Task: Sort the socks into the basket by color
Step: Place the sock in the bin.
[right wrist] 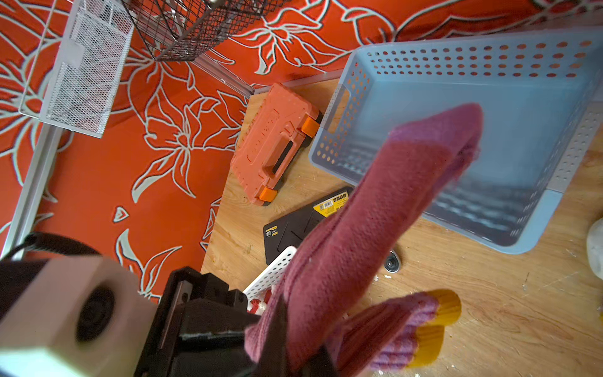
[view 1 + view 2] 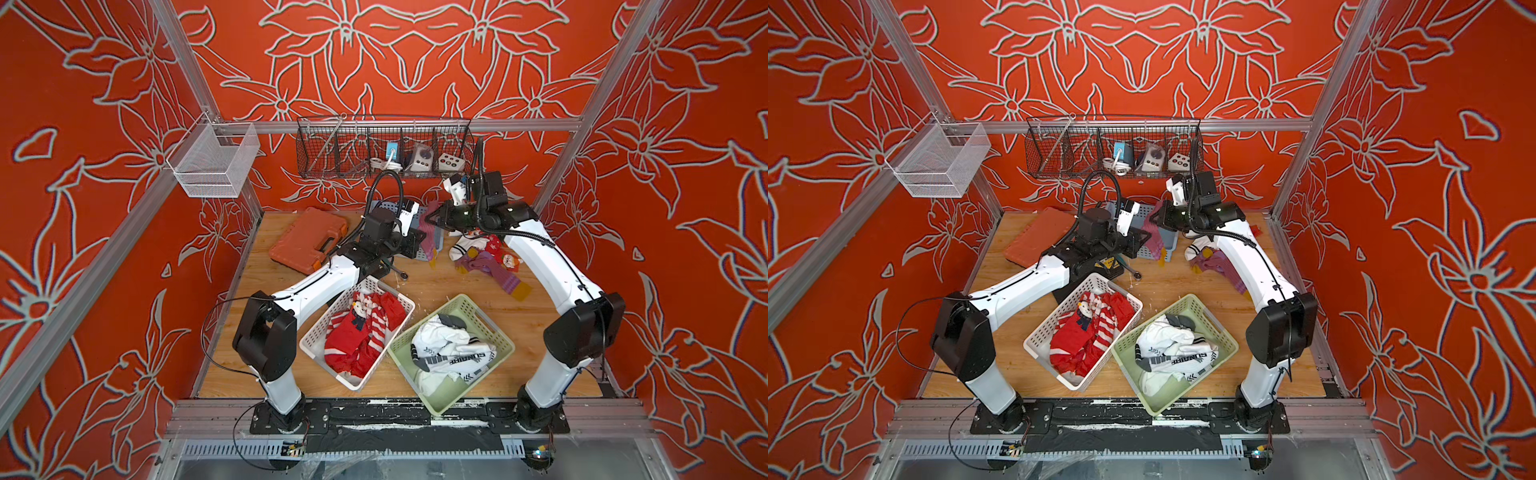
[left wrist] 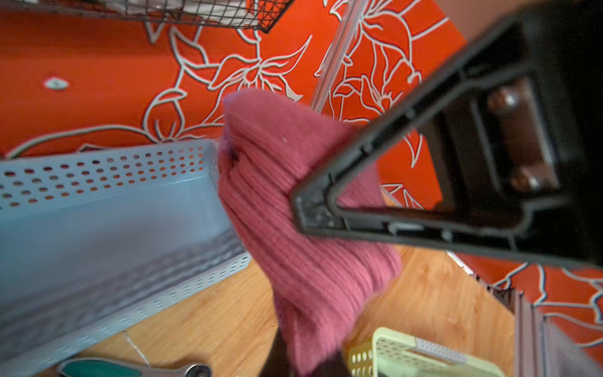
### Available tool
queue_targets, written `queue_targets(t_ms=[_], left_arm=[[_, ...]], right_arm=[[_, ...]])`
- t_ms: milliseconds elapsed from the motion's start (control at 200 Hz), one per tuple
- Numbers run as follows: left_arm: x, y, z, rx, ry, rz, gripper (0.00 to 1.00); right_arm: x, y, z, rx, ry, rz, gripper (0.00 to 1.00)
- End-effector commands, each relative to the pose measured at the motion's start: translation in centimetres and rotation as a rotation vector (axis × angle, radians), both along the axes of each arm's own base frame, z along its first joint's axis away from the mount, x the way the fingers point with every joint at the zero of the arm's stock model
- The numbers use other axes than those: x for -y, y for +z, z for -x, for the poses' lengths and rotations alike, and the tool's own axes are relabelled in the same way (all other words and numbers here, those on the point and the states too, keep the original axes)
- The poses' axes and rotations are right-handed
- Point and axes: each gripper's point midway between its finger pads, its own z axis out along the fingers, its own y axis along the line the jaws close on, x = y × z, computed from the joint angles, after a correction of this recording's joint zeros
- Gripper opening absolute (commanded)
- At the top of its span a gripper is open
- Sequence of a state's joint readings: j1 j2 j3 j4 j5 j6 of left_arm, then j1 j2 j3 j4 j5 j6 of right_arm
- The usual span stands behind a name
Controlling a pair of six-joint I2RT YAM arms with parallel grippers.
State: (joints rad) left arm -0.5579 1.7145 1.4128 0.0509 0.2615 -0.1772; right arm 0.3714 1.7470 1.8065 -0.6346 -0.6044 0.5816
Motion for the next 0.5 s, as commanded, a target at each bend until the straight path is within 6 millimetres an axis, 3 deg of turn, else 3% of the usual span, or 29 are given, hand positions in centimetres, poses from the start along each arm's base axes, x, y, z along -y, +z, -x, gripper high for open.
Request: queue_targets(t_ms=[0,25,70,90,190,490], left_arm=[[-0.7,0.6,-1.7,0.046,0.066,-0.033,0.00],[-0.8,0.5,-2.0,0.043,0.079,-0.035,0.00],[-1.2,0.2,-2.8,0.035,0.108,-0.039,0.00],[-1.4,0.1,-3.2,0.030,0.123,-0.041,0.00],[-2.7,-0.4,-5.1,0.011,0.195,-0.041,0.00],[-4.5,-1.4,-10.0,0.044,0.315,-0.025,0.00]], right_arm=[[0.3,-0.3,1.2,-0.009,0.017,0.028,0.14],[0.3,-0.3,1.2,-0.010,0.014,0.032,0.21],[0.8,-0.7,1.2,-0.016,-0.005,0.057,0.57],[1.1,-0.9,1.2,-0.019,-0.015,0.071,0.68],[2.7,-1.4,1.7,-0.014,-0.049,0.155,0.96],[9.4,-2.2,5.3,0.036,-0.187,0.275,0.98]])
